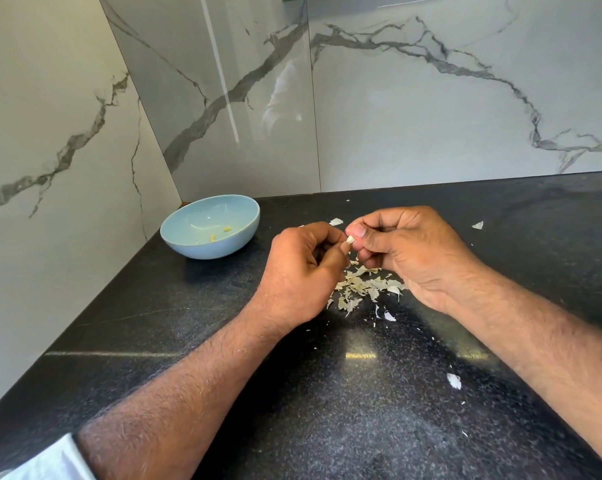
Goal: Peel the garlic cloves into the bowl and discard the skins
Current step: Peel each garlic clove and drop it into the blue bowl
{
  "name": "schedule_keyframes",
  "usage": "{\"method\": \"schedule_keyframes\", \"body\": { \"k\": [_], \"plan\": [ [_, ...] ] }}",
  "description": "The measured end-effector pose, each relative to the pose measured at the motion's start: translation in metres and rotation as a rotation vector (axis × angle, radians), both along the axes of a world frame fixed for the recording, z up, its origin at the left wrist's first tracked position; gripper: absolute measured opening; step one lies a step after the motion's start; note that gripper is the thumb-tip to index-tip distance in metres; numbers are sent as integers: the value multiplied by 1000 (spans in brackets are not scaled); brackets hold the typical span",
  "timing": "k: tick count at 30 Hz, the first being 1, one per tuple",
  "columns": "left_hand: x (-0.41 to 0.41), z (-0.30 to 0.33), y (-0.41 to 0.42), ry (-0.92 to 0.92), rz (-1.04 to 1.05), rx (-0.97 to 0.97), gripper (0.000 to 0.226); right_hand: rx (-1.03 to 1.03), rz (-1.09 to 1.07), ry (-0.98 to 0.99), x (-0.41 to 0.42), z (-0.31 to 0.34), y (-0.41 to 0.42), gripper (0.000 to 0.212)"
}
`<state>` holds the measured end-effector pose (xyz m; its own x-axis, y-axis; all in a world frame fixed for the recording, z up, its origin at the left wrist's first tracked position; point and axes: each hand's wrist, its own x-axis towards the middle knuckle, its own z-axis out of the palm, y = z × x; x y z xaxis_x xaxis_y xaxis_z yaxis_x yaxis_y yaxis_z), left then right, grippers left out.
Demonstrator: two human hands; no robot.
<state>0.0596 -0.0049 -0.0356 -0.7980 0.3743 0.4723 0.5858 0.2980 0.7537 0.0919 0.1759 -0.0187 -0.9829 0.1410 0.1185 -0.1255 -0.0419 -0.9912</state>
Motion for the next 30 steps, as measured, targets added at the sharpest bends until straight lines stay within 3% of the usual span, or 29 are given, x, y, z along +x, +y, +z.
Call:
{"method": "schedule_keyframes", "body": {
  "k": [16,30],
  "plan": [
    [7,4,4,-57,-38,84,12,-22,35,-89,1,4,4,8],
    [0,3,0,-51,1,14,11,104,2,-52,1,1,6,9]
  ]
}}
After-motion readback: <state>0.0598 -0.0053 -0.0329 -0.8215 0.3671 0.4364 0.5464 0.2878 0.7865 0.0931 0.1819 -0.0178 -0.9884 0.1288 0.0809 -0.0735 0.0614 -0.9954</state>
